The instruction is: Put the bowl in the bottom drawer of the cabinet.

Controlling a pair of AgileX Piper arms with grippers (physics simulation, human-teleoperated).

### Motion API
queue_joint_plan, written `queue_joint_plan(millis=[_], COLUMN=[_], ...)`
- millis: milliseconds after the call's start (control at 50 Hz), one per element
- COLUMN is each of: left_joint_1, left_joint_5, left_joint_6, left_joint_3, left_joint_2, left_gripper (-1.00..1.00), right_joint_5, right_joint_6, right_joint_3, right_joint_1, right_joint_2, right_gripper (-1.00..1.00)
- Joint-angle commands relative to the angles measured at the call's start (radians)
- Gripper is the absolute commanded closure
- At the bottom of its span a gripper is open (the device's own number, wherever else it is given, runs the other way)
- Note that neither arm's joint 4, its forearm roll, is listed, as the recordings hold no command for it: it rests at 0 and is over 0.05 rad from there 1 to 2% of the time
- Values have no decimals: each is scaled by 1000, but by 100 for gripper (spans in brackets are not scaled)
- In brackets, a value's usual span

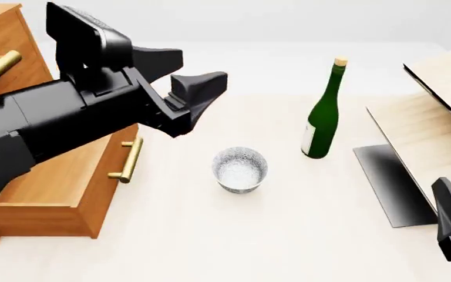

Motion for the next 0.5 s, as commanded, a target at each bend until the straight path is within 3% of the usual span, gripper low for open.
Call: queue_joint_plan(millis=[20, 40, 200, 260, 300, 500], left_joint_1=[-41, -50, -36, -12, -3, 5], left_joint_5=[114, 117, 186, 235, 233, 340], left_joint_6=[-39, -84, -132, -114, -162, -157], left_joint_3=[-159, -166, -221, -255, -250, -347], left_joint_2=[98, 99, 187, 237, 258, 362], left_gripper=[-100, -100, -100, -100, -100, -100], right_joint_5=[0, 0, 0, 0, 0, 0], right_joint_6=[0, 0, 0, 0, 0, 0], right_joint_3=[0, 0, 0, 0, 0, 0], right_joint_1=[0, 0, 0, 0, 0, 0], right_joint_2=[0, 0, 0, 0, 0, 0], right_gripper=[-100, -100, -100, -100, -100, -100])
